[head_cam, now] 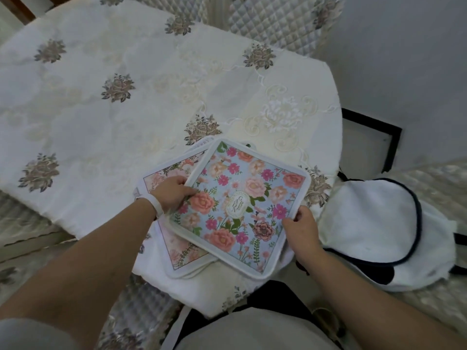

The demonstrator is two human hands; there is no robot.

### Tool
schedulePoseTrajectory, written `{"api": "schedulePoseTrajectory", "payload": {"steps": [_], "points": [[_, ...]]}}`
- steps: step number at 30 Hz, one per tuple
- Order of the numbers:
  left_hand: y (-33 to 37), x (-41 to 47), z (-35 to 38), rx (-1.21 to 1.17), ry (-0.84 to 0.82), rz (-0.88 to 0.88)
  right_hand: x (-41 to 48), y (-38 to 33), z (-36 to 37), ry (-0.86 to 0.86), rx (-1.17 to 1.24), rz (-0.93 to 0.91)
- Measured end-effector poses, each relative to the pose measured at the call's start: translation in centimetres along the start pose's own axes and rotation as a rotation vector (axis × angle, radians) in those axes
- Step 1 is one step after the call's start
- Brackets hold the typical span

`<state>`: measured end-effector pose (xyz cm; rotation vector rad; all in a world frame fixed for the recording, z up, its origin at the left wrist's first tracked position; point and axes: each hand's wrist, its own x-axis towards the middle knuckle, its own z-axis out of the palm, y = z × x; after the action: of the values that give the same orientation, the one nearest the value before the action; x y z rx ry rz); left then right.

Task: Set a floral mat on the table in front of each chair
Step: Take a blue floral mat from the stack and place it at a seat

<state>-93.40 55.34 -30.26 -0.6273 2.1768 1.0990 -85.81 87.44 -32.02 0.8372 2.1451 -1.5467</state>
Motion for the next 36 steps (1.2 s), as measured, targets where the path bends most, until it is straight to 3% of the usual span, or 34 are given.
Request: {"api": "schedulePoseTrajectory", "payload": {"steps": [4,17,25,36], "points": [[-0.3,-1.0,1.4,-0.062,0.021,0.022,0.2,-1.1,-0.7,0.028,0.052,-0.026],[-5.1,-9.5,4.6,-0.416,0.304,-0.018,-0.9,-3.5,-0.4,-0.200,-0.065,-0.141],[-11.2,-16.6,3.3,-0.748,0.483,-0.068,-3.3,-6.2,4.1,-0.430,-0.180,-0.338],[-20.2,-31.5,1.4,-0.974,0.819,-0.040,-13.8,-8.2,12.8,-0.698,-0.276,-0.536]]}}
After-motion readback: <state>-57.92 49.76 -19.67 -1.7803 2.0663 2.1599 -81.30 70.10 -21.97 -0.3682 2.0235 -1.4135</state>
